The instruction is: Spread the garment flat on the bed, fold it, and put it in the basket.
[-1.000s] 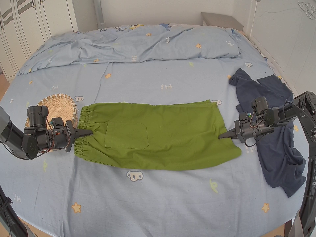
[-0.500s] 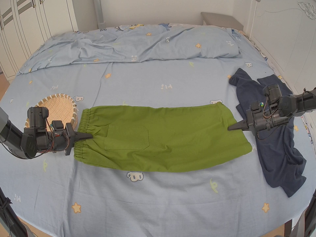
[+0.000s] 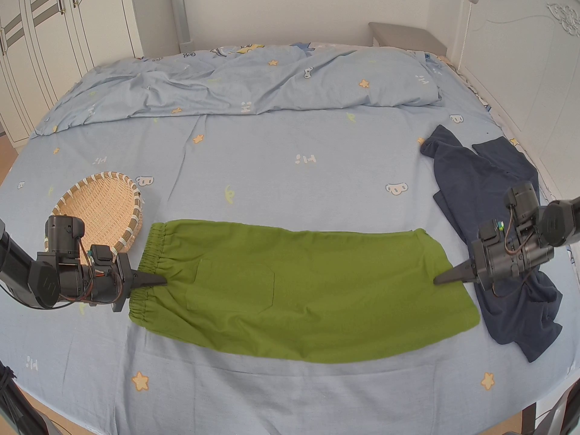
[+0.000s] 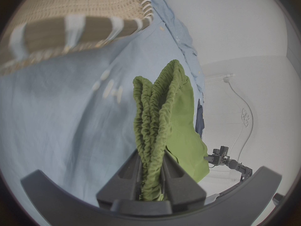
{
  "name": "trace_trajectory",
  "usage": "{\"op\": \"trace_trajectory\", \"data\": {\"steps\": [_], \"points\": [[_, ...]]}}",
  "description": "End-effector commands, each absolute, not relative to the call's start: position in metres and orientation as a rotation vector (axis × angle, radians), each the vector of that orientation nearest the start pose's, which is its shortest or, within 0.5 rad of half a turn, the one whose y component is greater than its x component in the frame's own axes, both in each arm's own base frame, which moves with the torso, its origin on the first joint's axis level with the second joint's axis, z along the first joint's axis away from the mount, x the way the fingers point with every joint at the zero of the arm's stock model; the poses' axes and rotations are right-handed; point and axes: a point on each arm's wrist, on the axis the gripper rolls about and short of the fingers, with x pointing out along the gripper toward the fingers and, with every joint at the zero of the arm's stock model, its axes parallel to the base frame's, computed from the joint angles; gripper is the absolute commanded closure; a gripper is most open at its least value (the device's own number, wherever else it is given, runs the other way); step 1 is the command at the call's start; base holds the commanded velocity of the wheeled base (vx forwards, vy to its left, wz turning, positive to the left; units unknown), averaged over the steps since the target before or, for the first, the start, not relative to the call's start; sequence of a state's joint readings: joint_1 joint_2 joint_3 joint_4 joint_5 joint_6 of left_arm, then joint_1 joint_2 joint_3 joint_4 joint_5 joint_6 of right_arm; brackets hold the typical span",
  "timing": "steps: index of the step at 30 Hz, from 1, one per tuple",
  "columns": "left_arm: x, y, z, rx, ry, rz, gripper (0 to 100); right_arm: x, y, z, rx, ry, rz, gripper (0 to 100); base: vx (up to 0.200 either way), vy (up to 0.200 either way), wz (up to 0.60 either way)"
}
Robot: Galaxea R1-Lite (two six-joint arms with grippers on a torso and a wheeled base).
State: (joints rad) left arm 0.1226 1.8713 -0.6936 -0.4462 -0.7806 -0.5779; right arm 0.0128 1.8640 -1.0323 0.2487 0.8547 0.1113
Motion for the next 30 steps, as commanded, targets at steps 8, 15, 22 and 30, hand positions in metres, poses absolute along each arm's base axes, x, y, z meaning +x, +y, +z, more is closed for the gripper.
{"op": "trace_trajectory", "data": {"steps": [8, 15, 22, 30], "points": [[0.210, 0.018, 0.063, -0.800, 0.963, -0.388, 100, 0.224, 0.030, 0.057, 0.545, 1.117, 0.756, 100, 0.000, 0.000, 0.00], [0.200, 0.030, 0.057, -0.793, 0.954, -0.352, 100, 0.214, 0.034, 0.046, 0.545, 1.148, 0.766, 100, 0.000, 0.000, 0.00], [0.206, 0.031, 0.059, -0.777, 0.932, -0.371, 100, 0.225, 0.030, 0.045, 0.539, 1.085, 0.760, 100, 0.000, 0.000, 0.00], [0.212, 0.031, 0.055, -0.776, 0.937, -0.373, 100, 0.233, 0.027, 0.031, 0.554, 1.105, 0.742, 100, 0.000, 0.000, 0.00]]}}
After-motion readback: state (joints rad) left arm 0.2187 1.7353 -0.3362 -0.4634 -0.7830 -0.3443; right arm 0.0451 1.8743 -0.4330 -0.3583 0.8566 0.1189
